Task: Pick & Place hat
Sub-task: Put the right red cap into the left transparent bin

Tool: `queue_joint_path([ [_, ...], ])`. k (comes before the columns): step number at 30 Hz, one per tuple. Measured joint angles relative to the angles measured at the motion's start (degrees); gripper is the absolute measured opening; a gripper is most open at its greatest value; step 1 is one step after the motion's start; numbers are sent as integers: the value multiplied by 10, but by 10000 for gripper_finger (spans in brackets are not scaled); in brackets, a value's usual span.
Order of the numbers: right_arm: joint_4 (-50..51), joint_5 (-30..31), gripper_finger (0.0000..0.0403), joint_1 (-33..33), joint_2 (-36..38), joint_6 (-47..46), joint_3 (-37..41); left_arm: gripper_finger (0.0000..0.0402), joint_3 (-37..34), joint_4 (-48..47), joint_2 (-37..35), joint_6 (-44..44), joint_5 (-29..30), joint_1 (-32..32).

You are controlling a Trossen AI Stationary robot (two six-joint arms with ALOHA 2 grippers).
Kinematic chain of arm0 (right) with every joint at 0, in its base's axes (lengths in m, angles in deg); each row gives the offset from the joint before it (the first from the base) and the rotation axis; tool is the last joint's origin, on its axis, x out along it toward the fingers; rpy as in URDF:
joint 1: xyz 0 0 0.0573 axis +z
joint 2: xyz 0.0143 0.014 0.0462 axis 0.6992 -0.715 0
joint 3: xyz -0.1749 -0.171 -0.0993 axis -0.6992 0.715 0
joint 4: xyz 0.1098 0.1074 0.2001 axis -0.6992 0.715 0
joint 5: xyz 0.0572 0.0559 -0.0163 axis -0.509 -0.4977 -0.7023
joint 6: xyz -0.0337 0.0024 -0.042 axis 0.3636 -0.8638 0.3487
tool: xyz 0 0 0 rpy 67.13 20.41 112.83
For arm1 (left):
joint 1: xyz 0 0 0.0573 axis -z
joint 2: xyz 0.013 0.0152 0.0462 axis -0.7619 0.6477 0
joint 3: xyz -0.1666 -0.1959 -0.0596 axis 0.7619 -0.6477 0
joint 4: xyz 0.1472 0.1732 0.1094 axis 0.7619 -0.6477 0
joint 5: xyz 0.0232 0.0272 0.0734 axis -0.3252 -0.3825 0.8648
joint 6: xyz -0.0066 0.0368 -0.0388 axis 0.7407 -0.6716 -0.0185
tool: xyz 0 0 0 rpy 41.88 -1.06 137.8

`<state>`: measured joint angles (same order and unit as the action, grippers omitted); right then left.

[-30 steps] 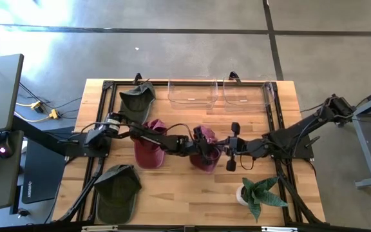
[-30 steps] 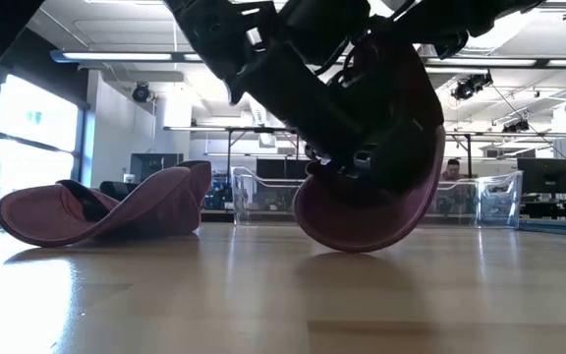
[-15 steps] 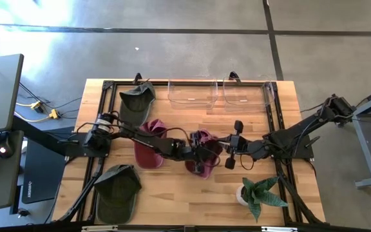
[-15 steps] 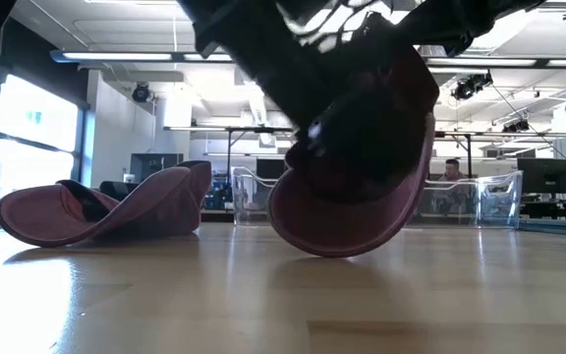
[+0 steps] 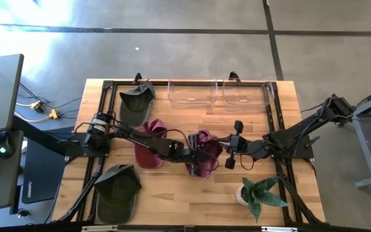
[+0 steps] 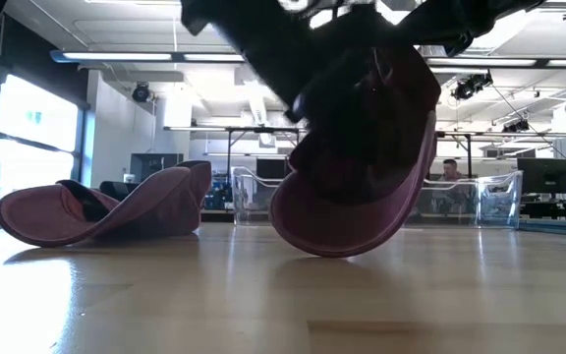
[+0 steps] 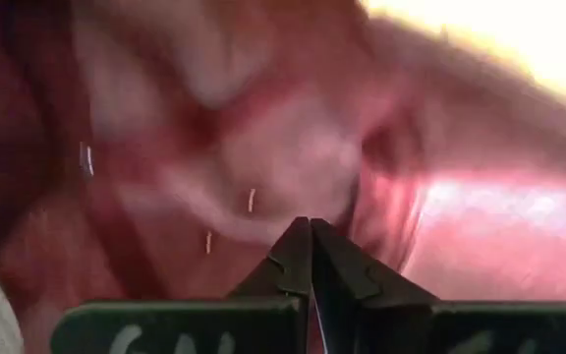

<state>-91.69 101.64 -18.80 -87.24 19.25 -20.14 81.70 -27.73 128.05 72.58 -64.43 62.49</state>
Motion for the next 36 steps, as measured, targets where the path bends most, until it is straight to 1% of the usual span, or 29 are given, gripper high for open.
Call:
queue_joint_path([
  [2, 0, 0, 17, 0, 0, -1, 0, 4, -1, 1, 0, 9, 8, -2],
  [5, -2, -4, 19, 0, 0, 0, 0, 5, -1, 48, -3, 13, 40, -2],
  [7, -8, -23, 17, 0, 0, -1, 0, 5, -5, 107, 6, 10, 64, -1],
  [8, -13, -36, 16, 0, 0, -1, 0, 5, -4, 152, 19, 3, 71, -4],
  [11, -29, -61, 14, 0, 0, 7, 1, 5, -8, 234, 48, -30, 83, -9],
  [13, -42, -72, 15, 0, 1, 12, 1, 5, -7, 310, 70, -43, 82, -16],
  [16, -53, -112, 19, 0, 0, 18, 1, 5, -7, 348, 90, -49, 69, -27],
  [19, -55, -137, 18, -1, 0, 28, 2, 5, -6, 384, 109, -54, 14, -40],
  [22, -57, -146, 15, 0, 0, 35, 2, 5, -6, 388, 109, -68, -42, -42],
  [25, -52, -152, 14, 0, 0, 39, 2, 5, -6, 371, 107, -90, -66, -31],
  [27, -57, -155, 16, 0, 0, 39, 2, 5, -7, 334, 89, -114, -58, -17],
  [30, -66, -150, 19, 5, 1, 39, -1, 5, -5, 277, 62, -135, -16, 5],
  [32, -63, -131, 18, 11, 1, 40, 0, 5, -5, 216, 51, -132, 14, 19],
  [34, -62, -111, 16, 18, 2, 46, 0, 5, -7, 153, 36, -126, 29, 33],
  [36, -65, -100, 15, 24, 6, 52, 0, 5, -6, 128, 21, -125, 33, 43],
])
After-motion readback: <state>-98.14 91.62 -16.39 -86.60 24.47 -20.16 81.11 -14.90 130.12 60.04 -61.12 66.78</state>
